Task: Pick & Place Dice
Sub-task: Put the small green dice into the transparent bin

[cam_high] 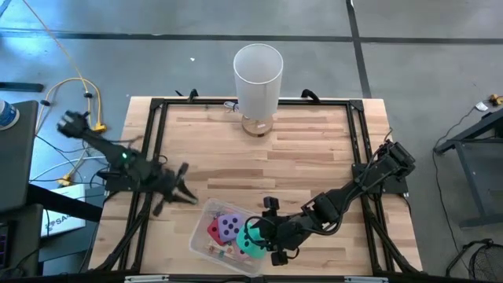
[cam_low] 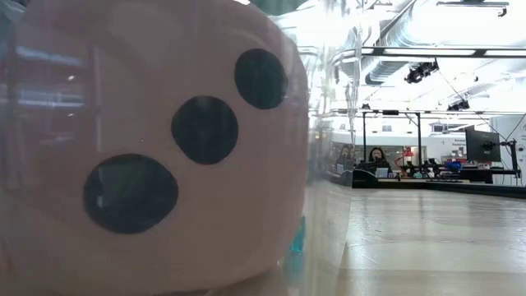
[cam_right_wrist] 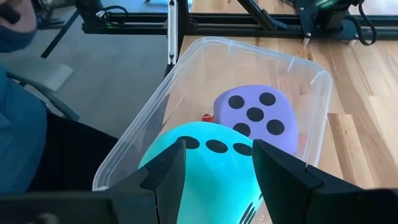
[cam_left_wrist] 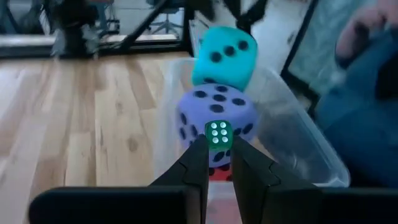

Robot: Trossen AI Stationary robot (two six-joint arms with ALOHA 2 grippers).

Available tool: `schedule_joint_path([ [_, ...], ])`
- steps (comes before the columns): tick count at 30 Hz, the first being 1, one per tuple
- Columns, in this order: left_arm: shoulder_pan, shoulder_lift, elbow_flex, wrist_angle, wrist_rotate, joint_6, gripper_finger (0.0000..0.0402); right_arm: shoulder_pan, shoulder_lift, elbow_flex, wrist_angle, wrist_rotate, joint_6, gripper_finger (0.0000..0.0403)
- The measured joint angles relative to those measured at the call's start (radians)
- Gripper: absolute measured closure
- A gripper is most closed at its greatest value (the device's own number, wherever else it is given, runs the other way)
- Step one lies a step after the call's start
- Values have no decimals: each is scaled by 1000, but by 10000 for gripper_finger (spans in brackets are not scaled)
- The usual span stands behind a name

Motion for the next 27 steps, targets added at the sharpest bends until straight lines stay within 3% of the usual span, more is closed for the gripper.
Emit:
schedule_joint_path([
  [4, -141, 178, 0, 122, -161, 95, 358, 7, 0, 0, 0, 2, 19, 227],
  [7, -168, 282, 17, 156, -224, 117, 356, 14, 0, 0, 1, 3, 20, 227],
  [14, -149, 423, 103, 166, -231, 50, 355, 19, 0, 0, 8, 3, 23, 227],
  [19, -134, 509, 115, 190, -231, 99, 350, 19, 0, 0, 7, 3, 23, 227],
  [27, -133, 588, 117, 287, -239, 166, 288, 22, 32, 0, 11, -4, 20, 227],
])
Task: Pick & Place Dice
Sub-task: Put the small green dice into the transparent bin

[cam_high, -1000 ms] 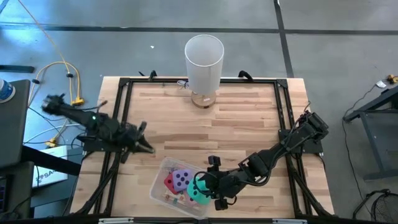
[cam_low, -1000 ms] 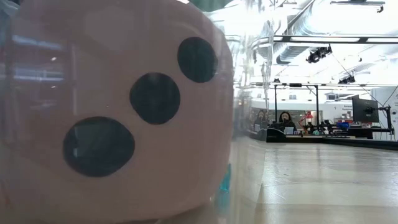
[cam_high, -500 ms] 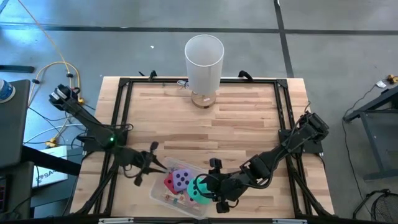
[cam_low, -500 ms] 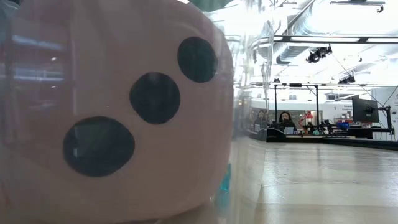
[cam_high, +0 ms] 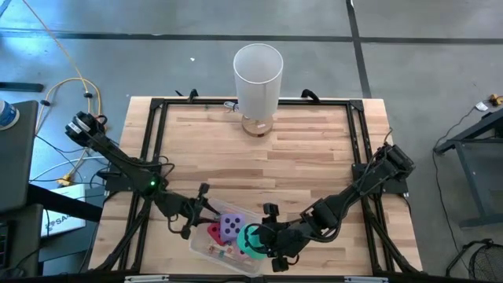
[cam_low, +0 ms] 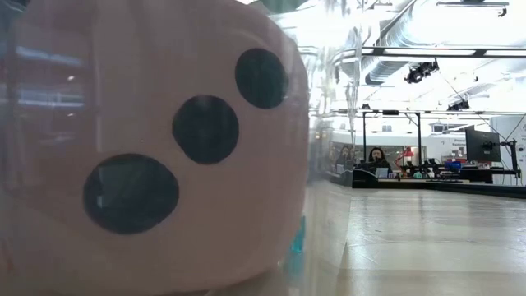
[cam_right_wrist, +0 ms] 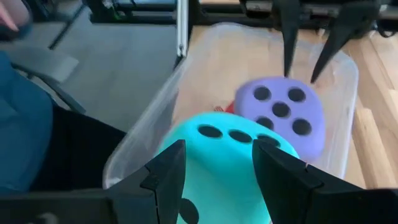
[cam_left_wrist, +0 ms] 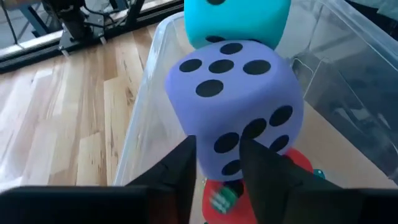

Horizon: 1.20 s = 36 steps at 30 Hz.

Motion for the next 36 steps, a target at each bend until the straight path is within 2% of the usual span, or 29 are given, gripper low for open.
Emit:
schedule_joint_path([
  [6, -6, -9, -2, 6, -29, 29, 236, -3, 15, 0, 17, -1, -6, 227],
  [9, -9, -25, 9, 13, -79, 112, 225, 4, 15, 0, 16, 5, -21, 227],
  [11, -28, -60, 34, 37, -198, 132, 223, 3, 15, 0, 16, 10, -34, 227],
  [15, -74, -155, 71, 53, -591, 116, 223, 6, 15, 0, 19, 8, -60, 227],
  [18, -57, -219, 71, 29, -851, 122, 222, 9, 15, 0, 18, 9, -61, 227],
  [20, -8, -252, 71, -18, -970, 93, 222, 12, 15, 0, 16, 9, -62, 227],
  [21, 27, -267, 71, -67, -994, 63, 222, 14, 15, 0, 16, 11, -62, 227],
  [23, 123, -285, 69, -191, -938, -22, 222, 17, 15, 0, 17, 12, -79, 227],
  [27, 391, -292, 68, -413, -696, -210, 222, 27, 15, -1, 25, 30, -106, 227],
  [29, 532, -276, 68, -485, -612, -277, 222, 30, 15, -2, 29, 30, -110, 227],
  [32, 727, -246, 68, -521, -502, -344, 222, 30, 15, -2, 32, 29, -109, 227],
  [36, 963, -184, 68, -519, -295, -360, 222, 30, 15, -2, 44, 27, -112, 227],
])
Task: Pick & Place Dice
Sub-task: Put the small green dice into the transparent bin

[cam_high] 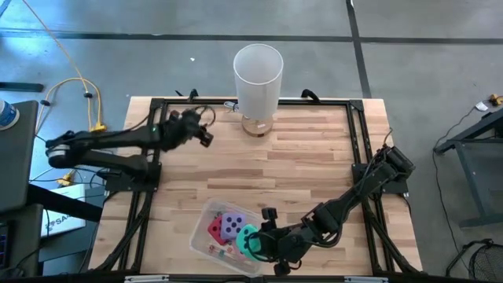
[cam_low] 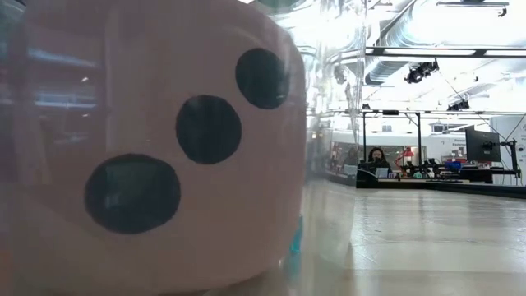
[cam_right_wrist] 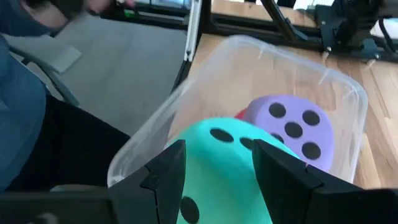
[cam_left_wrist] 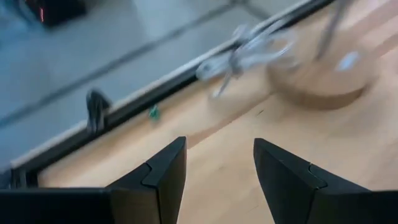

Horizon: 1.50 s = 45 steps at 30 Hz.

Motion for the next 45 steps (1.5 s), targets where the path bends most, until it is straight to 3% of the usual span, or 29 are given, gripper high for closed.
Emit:
schedule_joint_path([
  [5, 233, 120, -19, 24, 184, 14, 224, 1, 0, 0, 70, -47, -77, 227],
  [11, 362, 282, -49, 233, 426, 23, 248, 6, 0, 0, 147, -137, -197, 227],
  [21, 404, 492, -49, 467, 296, -54, 262, -2, 0, 0, 148, -132, -201, 227],
  [28, 455, 555, -49, 605, 296, -50, 262, -10, 0, 0, 147, -129, -208, 227],
  [37, 521, 604, -39, 636, 394, -96, 262, -14, 0, 0, 124, -130, -212, 227],
  [45, 522, 625, -15, 638, 376, -98, 262, -16, 0, 0, 117, -132, -204, 227],
])
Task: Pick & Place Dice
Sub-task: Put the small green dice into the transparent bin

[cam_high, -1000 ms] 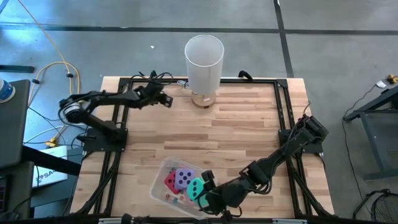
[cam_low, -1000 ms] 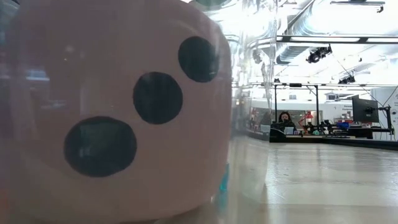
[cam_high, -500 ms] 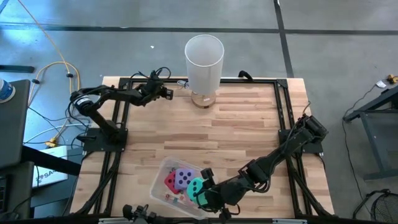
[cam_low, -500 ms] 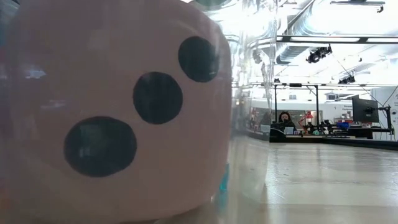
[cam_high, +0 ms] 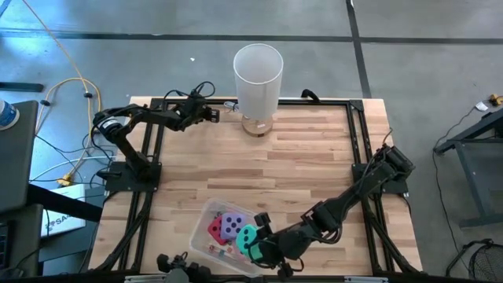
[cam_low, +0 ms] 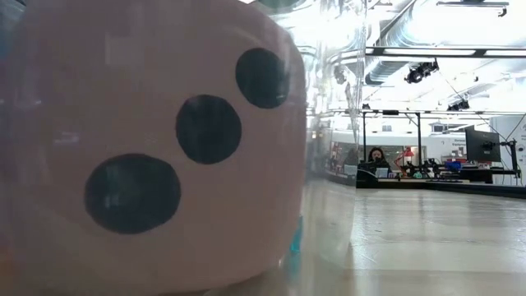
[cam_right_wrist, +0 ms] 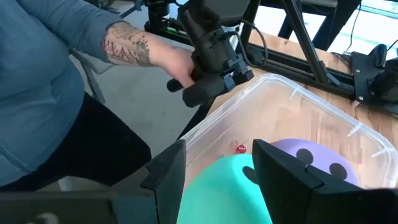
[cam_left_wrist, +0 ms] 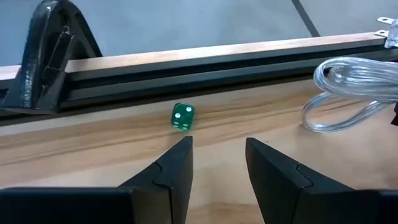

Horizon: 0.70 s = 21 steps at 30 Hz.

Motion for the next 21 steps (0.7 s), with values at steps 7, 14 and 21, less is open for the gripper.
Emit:
schedule_joint_path([
  [7, 18, 0, 1, -3, -43, 7, 262, 0, 0, 0, -2, 0, 2, 227],
  [14, 21, 54, 13, -1, -7, -18, 262, 0, 0, 1, -14, -1, 1, 227],
  [21, 31, 130, 82, -3, -11, -38, 262, 0, 0, 1, -21, -1, 2, 227],
])
